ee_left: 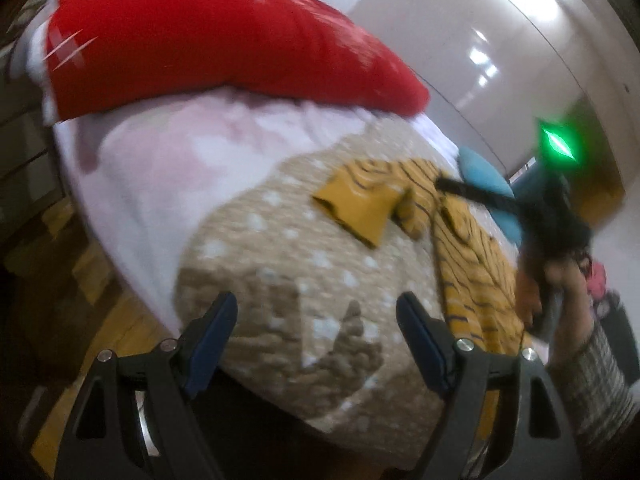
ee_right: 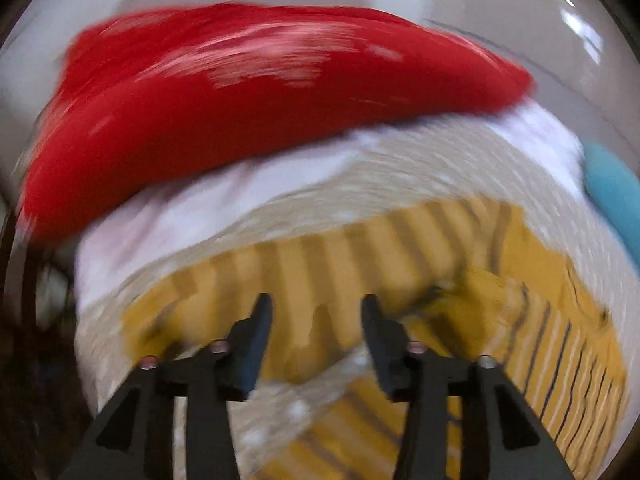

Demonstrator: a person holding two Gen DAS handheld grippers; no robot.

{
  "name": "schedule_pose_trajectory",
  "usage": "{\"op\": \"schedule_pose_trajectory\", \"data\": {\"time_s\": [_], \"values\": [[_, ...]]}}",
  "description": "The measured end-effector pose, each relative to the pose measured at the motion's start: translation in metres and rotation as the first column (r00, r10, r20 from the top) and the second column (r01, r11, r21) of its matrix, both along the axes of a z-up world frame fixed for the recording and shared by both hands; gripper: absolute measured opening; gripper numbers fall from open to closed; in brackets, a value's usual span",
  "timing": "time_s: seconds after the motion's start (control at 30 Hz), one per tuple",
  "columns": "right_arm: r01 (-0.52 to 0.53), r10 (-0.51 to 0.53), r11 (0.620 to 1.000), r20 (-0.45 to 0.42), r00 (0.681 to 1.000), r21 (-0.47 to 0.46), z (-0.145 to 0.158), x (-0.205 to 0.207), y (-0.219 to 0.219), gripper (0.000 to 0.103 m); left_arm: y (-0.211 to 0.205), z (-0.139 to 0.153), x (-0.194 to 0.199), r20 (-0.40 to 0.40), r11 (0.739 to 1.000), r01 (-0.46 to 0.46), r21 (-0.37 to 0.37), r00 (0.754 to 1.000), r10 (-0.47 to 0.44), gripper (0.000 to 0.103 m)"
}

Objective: Fold small clothes

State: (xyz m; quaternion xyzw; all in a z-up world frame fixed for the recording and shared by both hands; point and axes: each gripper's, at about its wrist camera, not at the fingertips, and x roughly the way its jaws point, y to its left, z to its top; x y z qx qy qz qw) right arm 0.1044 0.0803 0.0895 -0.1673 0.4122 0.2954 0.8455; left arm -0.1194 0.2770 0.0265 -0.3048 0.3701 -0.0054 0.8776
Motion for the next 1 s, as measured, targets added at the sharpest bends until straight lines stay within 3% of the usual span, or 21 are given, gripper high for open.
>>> {"op": "schedule_pose_trajectory", "data": {"time_s": [0.07,0.13,0.27,0.37,0.4,0.43,0.47,0.53,0.57,0.67,0.7,0.77,0.8,0.83,0.9,1.0], "values": [[-0.122,0.128,0.989,0.074,0.989,-0.086,0.001,-0.032,0.027,0.063,0.01,-0.001,-0.003,0.002,0.999,-0.03,-0.014,1.0,0.03,0.081],[-0.209,0.244,0.956,0.16,0.957,-0.205,-0.005,-0.06,0.05,0.063,0.018,-0.001,-0.007,0.006,0.998,-0.053,-0.017,0.999,0.053,0.081],[-0.246,0.457,0.816,0.321,0.83,-0.524,-0.045,-0.106,0.092,0.063,0.029,-0.003,-0.012,0.01,0.997,-0.076,-0.033,0.997,0.077,0.081],[-0.242,0.573,0.715,0.351,0.74,-0.656,-0.078,-0.122,0.112,0.059,0.031,-0.007,-0.012,0.007,0.996,-0.076,-0.045,0.997,0.077,0.081],[-0.236,0.587,0.701,0.356,0.727,-0.672,-0.083,-0.123,0.117,0.055,0.03,-0.007,-0.012,0.006,0.996,-0.077,-0.049,0.997,0.077,0.081],[-0.238,0.585,0.696,0.343,0.735,-0.678,-0.088,-0.122,0.123,0.029,0.03,-0.007,-0.012,0.007,0.996,-0.076,-0.05,0.997,0.076,0.081],[-0.245,0.566,0.707,0.322,0.759,-0.664,-0.088,-0.118,0.126,0.012,0.029,-0.007,-0.011,0.007,0.996,-0.074,-0.048,0.997,0.075,0.081],[-0.237,0.475,0.779,0.299,0.828,-0.58,-0.077,-0.105,0.132,0.011,0.027,-0.005,-0.012,0.01,0.997,-0.072,-0.042,0.997,0.072,0.081],[-0.231,0.405,0.841,0.287,0.868,-0.489,-0.06,-0.095,0.132,0.011,0.025,-0.003,-0.011,0.013,0.997,-0.066,-0.039,0.998,0.067,0.081],[-0.157,0.225,0.953,0.261,0.939,-0.259,-0.012,-0.068,0.115,0.01,0.015,0.005,-0.007,0.026,0.999,-0.039,-0.018,0.999,0.039,0.081],[-0.105,0.141,0.982,0.247,0.959,-0.156,0.01,-0.054,0.099,0.01,0.011,0.009,-0.007,0.034,1.0,-0.028,-0.006,0.999,0.028,0.081],[0.008,-0.009,1.0,0.207,0.978,0.004,0.043,-0.027,0.063,0.01,0.0,0.017,-0.005,0.049,1.0,-0.004,0.019,0.999,0.003,0.081],[0.07,-0.082,0.995,0.184,0.979,0.072,0.056,-0.014,0.041,0.01,-0.005,0.02,-0.003,0.056,1.0,0.008,0.026,0.998,-0.009,0.081],[0.171,-0.194,0.972,0.142,0.971,0.164,0.073,0.005,0.002,0.011,-0.011,0.023,-0.001,0.062,0.999,0.021,0.031,0.998,-0.023,0.081],[0.313,-0.341,0.913,0.069,0.938,0.261,0.088,0.029,-0.057,0.008,-0.021,0.027,0.003,0.068,0.998,0.047,0.039,0.996,-0.049,0.081],[0.54,-0.549,0.762,-0.086,0.832,0.358,0.085,0.057,-0.176,0.008,-0.037,0.03,0.011,0.069,0.995,0.085,0.051,0.994,-0.089,0.081]]}}
